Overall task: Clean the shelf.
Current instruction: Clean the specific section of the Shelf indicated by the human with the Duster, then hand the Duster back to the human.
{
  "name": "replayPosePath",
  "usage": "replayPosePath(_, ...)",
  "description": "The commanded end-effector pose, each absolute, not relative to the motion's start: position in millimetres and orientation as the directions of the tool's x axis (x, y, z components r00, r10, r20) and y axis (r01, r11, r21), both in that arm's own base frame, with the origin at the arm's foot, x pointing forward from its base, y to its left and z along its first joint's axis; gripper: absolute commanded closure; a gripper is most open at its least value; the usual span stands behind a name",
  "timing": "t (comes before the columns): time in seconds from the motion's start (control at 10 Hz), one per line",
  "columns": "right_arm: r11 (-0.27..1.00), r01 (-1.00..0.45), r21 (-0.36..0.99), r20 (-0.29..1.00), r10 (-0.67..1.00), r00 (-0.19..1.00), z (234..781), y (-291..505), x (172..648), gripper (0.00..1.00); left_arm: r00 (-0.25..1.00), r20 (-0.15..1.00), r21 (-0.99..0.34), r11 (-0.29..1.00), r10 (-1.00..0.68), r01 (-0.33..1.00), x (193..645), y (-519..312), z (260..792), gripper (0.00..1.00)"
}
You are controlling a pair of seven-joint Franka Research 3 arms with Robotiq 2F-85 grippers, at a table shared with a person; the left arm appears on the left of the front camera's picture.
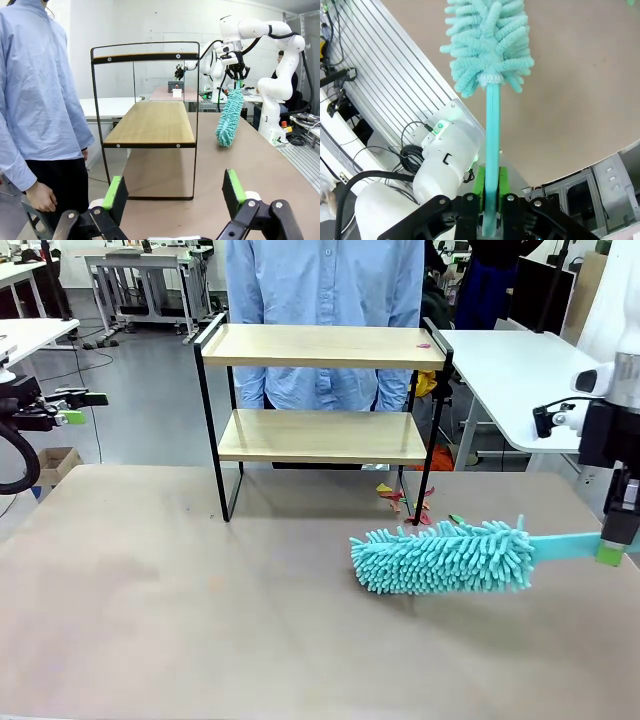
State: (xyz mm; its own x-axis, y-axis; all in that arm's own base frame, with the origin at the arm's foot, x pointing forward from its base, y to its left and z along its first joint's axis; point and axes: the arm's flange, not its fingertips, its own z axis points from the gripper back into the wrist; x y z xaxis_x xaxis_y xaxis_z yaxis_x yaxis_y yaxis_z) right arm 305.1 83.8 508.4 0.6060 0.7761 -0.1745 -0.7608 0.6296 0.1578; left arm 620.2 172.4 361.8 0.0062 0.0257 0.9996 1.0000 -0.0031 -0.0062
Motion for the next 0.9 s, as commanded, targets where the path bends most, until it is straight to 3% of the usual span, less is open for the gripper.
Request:
replayPosePath(0.0, 0.642, -0.751, 0.155, -0.184, 0.766, 0.616, 508.5, 86.2, 310.2, 0.87, -0.001, 1.0, 0.001, -0.002, 0.028, 1.0, 618.0, 172.4, 365.0, 0.0)
replayPosePath(0.8, 0.642, -0.751, 0.155, -0.184, 0.766, 0.616, 508.5, 86.2, 310.2, 0.87, -0.001, 1.0, 0.001, -0.002, 0.028, 1.0, 618.0, 172.4, 365.0, 0.0)
